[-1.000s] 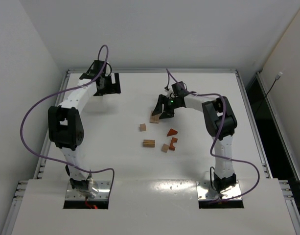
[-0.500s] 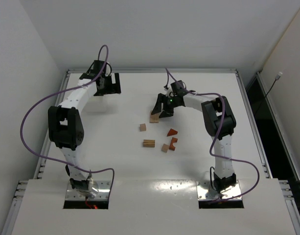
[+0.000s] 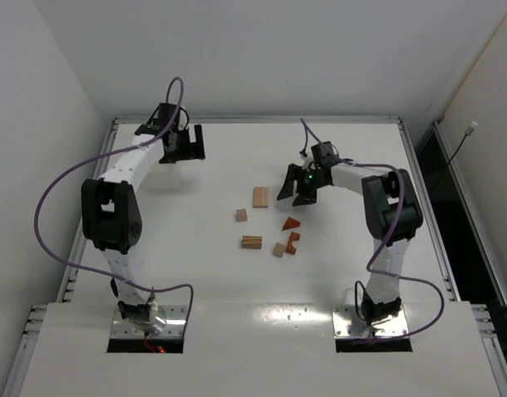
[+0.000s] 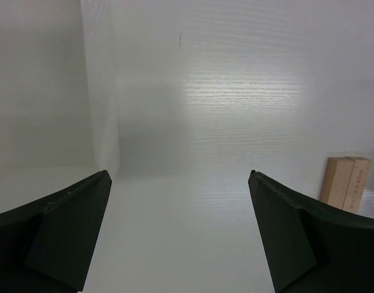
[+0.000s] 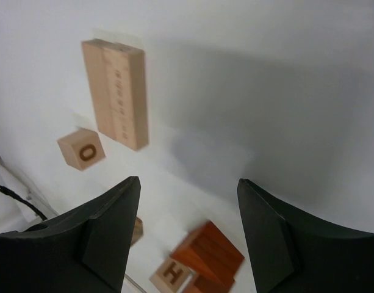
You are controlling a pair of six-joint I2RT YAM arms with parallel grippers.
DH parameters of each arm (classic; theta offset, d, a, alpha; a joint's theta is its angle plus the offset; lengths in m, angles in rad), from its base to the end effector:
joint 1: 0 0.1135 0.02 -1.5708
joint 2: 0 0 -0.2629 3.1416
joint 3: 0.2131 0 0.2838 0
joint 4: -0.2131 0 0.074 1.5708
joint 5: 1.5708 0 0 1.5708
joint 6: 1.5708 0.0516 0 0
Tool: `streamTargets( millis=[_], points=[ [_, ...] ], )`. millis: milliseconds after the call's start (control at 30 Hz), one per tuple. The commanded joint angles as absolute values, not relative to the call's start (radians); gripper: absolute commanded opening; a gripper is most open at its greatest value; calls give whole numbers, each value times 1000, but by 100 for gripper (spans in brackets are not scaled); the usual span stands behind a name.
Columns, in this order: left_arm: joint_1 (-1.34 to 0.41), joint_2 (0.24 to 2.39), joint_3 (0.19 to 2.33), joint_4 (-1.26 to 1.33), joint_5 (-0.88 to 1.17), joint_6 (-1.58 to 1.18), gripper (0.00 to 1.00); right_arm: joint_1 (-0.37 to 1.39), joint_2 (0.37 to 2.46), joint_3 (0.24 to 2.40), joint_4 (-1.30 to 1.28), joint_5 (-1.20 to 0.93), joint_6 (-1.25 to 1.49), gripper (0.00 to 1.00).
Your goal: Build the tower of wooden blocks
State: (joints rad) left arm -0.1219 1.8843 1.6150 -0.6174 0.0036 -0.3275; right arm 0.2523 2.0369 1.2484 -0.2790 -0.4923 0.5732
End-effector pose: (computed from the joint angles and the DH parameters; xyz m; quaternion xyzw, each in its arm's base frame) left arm 0.4603 -0.0566 0.2503 -0.0961 0.9372 -0.0764 0.3266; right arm 0.4141 0.1319 0.0893 0.0902 0.9369 0.3130 0.1266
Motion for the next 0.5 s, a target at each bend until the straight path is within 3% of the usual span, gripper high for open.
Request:
streamTargets(
  millis=[0,233,467],
  points=[
    [-104,1867,1601,-586,23,-344,94,218,1907,1195,-288,-463,508,62],
    [-130,1718,1412,-548,55,-334,91,216,1724,1167,-321,-486,295,62],
    [-320,1594,1244,-583,110,-170,79,216,1497,1075,-388,-425,39,62]
  ],
)
